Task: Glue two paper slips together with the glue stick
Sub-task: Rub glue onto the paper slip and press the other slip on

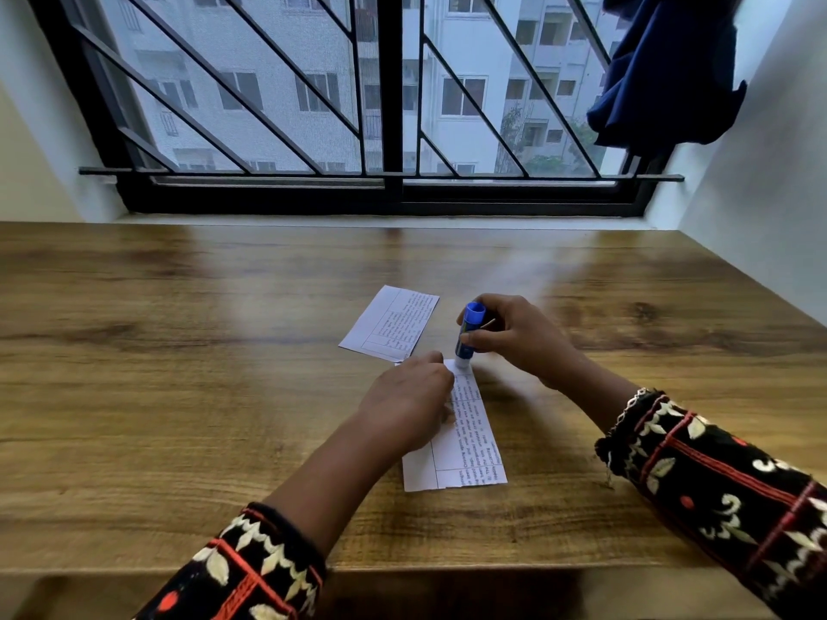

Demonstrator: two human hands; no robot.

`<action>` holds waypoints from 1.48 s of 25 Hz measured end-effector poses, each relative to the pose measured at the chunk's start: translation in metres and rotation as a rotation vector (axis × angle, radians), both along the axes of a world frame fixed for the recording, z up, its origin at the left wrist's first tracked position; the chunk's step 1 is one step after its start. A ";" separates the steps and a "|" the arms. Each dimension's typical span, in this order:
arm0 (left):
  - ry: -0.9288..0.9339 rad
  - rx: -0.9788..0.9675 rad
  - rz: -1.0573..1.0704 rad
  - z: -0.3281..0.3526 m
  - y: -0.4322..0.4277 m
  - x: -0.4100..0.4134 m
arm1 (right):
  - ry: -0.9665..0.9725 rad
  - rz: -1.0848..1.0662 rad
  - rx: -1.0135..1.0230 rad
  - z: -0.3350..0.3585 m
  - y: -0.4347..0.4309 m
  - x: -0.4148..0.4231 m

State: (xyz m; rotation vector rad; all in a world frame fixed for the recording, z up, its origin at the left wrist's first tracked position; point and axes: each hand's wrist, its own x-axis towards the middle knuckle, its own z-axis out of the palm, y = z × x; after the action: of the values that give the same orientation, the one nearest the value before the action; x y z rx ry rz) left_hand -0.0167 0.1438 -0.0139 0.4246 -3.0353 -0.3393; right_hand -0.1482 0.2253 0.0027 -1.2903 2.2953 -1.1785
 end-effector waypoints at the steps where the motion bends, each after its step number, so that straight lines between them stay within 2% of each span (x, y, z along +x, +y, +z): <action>1: 0.000 0.002 0.002 0.000 0.000 0.000 | 0.008 0.002 0.011 0.000 0.001 0.001; 28: -0.011 0.001 0.016 0.002 -0.001 0.000 | -0.018 0.179 0.086 0.001 0.083 0.063; 31: -0.018 -0.065 0.039 0.003 0.001 0.000 | -0.072 0.182 0.052 0.003 0.089 0.062; 37: 0.045 -0.265 0.175 -0.002 0.017 0.004 | -0.284 0.044 -0.129 0.007 0.100 0.042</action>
State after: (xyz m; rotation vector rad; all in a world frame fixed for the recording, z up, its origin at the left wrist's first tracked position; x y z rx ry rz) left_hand -0.0124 0.1608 -0.0163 0.6447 -2.9138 0.0614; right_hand -0.1066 0.3256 0.0099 -1.1247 2.0075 -1.4136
